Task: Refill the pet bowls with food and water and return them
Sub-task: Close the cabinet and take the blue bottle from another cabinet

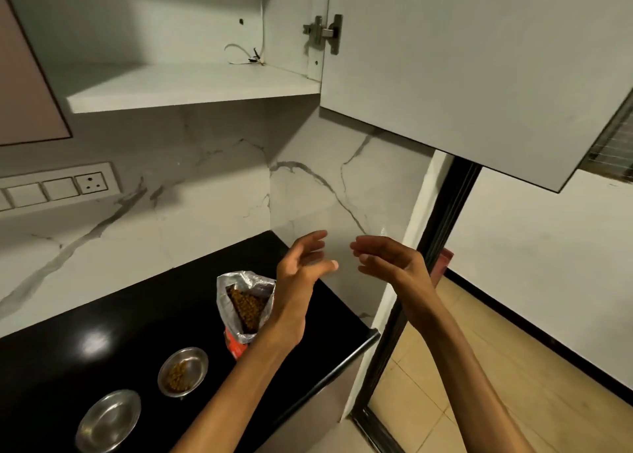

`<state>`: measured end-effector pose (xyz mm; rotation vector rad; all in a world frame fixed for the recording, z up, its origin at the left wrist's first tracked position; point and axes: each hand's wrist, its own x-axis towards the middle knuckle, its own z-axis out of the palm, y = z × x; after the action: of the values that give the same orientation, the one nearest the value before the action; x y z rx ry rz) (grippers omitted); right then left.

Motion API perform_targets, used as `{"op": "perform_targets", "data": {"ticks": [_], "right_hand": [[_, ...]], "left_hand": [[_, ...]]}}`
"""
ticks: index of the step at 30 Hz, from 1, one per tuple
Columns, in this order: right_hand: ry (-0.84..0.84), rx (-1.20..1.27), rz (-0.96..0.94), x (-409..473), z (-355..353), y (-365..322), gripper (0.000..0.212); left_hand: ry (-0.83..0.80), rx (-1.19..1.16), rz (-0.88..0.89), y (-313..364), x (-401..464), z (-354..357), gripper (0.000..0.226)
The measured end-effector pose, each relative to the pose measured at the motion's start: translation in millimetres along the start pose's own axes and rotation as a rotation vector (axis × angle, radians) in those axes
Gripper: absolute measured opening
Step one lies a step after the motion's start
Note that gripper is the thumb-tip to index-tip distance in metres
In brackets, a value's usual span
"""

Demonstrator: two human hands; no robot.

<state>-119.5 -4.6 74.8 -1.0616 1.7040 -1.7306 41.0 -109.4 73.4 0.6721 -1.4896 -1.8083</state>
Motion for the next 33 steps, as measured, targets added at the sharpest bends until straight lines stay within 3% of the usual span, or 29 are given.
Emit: {"op": "perform_targets", "data": {"ticks": [11, 22, 27, 33], "right_hand": [[0.257, -0.042, -0.196, -29.5, -33.3, -56.6, 0.026], [0.788, -0.168, -0.55, -62.5, -76.9, -113.1, 0.013], [0.982, -0.163, -0.579, -54.4, -97.3, -120.4, 0.015], [1.083, -0.217, -0.558, -38.0, -117.2, -118.0, 0.019]], "left_hand": [[-0.18, 0.027, 0.163, 47.9, 6.8, 71.2, 0.051], [-0.231, 0.026, 0.427, 87.3, 0.5, 138.6, 0.024], [-0.271, 0.112, 0.587, 93.2, 2.2, 166.2, 0.024], [-0.237, 0.268, 0.728, 92.3, 10.5, 197.4, 0.033]]}}
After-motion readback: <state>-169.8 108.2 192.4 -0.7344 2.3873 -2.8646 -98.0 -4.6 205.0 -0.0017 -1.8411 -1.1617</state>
